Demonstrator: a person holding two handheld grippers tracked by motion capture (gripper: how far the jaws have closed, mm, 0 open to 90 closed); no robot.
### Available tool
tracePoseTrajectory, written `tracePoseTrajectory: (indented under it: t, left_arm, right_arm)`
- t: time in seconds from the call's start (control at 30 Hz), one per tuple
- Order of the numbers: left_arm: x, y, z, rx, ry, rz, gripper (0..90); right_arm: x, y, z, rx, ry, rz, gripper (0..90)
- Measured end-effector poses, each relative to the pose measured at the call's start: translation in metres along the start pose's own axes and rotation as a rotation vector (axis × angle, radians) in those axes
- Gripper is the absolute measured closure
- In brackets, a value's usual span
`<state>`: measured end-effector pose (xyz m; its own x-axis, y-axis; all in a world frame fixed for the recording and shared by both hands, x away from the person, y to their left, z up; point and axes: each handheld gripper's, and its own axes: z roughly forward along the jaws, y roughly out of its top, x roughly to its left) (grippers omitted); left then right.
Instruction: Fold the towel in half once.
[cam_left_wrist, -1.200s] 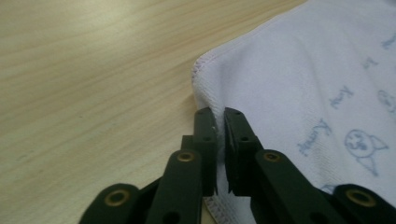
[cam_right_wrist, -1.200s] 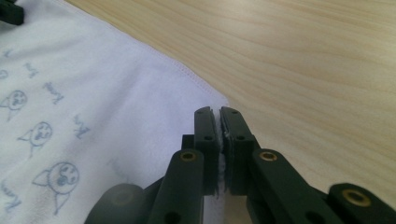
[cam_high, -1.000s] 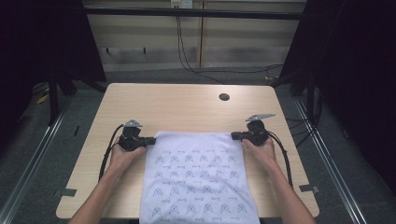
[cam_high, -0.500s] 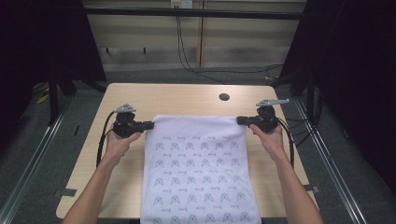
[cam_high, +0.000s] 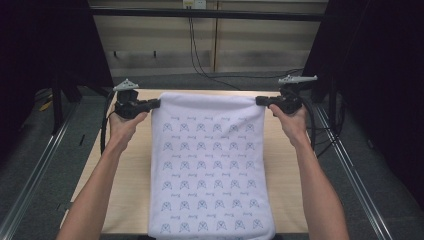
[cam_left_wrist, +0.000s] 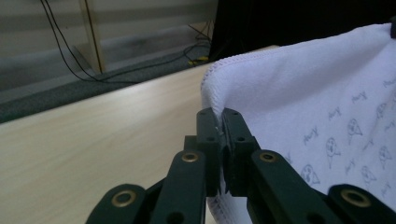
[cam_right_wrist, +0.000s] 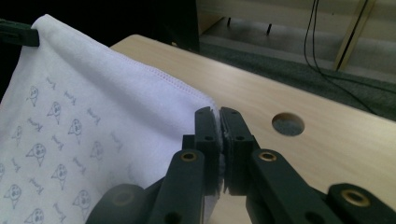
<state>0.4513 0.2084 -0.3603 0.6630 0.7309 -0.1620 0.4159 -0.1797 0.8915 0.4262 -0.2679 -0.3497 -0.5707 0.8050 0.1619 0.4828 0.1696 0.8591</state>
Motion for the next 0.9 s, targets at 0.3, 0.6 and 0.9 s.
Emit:
tracePoseTrajectory:
  t: [0.3, 0.6, 0.9]
  left_arm:
    - [-0.015, 0.036, -0.016, -0.045, 0.029, 0.093, 87.1]
    - [-0.021, -0.019, -0.040, -0.014, -0.074, 0.052, 87.1]
    - [-0.047, -0.100, -0.065, 0.109, -0.151, 0.027, 87.0]
  right_arm:
    - [0.009, 0.047, -0.026, -0.098, -0.021, -0.037, 86.9]
    - [0.032, -0.009, -0.039, 0.021, 0.100, -0.063, 86.8]
    - [0.061, -0.076, -0.060, 0.117, 0.185, -0.071, 86.9]
